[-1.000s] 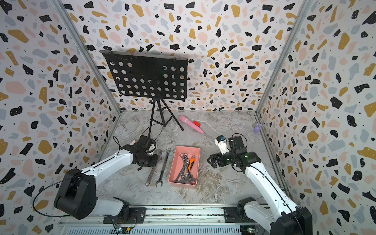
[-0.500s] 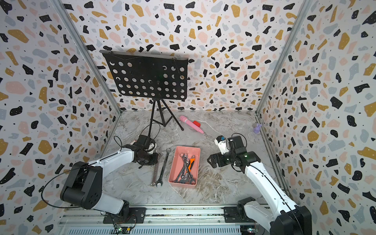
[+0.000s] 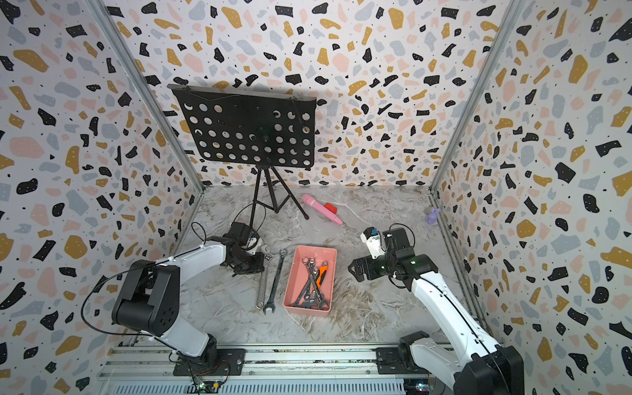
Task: Take out the wrench from the storage box
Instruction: Place the wrench at the center of the board.
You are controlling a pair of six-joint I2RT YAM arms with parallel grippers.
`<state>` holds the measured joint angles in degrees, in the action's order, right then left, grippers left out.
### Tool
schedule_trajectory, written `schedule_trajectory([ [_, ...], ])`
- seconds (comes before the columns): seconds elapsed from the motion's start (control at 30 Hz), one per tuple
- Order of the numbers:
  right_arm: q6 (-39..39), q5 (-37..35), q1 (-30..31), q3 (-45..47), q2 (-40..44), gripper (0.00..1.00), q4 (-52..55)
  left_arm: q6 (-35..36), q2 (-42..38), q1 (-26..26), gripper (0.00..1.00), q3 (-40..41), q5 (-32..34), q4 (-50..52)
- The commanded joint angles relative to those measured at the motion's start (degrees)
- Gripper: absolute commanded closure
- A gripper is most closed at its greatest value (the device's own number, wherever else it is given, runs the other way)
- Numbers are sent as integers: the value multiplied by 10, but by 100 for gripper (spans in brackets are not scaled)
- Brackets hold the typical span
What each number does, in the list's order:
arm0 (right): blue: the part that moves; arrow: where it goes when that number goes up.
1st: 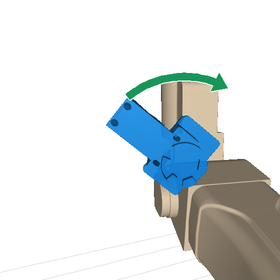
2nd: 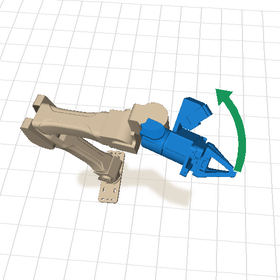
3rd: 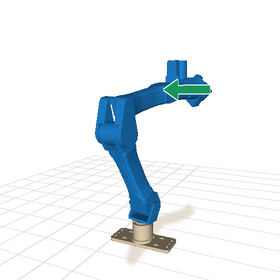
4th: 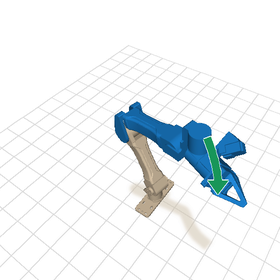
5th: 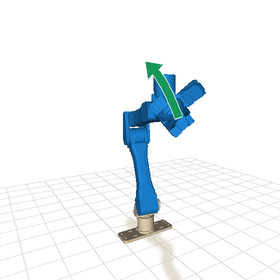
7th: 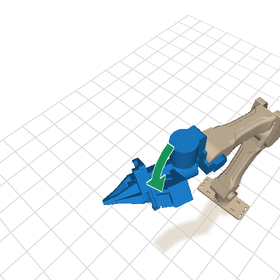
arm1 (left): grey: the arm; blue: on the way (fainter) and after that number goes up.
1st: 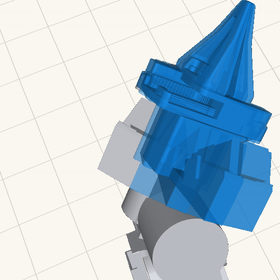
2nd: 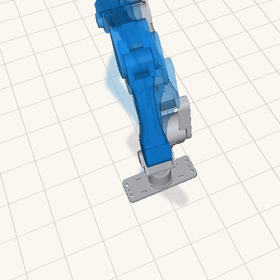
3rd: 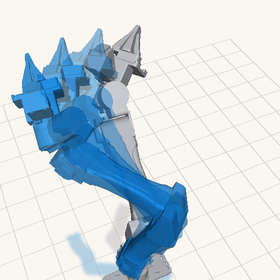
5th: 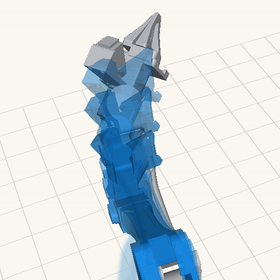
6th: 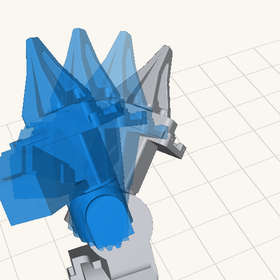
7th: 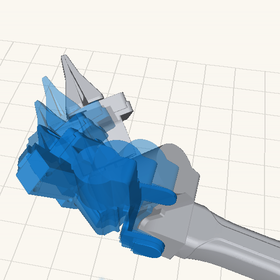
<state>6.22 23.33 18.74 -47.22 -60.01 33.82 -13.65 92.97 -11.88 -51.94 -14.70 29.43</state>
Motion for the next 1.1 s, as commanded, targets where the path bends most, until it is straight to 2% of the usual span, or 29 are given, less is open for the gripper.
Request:
schedule_trajectory([
  [0.0,2,-2,2,-6,-2,0,-4,28,19,6,100,-22,14,32],
  [0.17,2,-2,2,-6,-5,0,-4,38,21,6,99,-25,22,39],
  [0.33,3,-1,2,-6,-8,0,-7,42,7,6,90,-23,23,41],
  [0.67,-3,-7,2,-16,-11,0,1,35,-98,-5,50,-37,29,75],
  [0.8,-3,-4,1,-23,-12,0,5,3,-166,-62,40,-43,47,92],
  [0.93,4,5,2,-34,-8,0,8,-56,-219,-138,35,-51,74,106],
  [1.07,11,9,2,-40,0,0,17,-137,-250,-224,32,-64,128,122],
])
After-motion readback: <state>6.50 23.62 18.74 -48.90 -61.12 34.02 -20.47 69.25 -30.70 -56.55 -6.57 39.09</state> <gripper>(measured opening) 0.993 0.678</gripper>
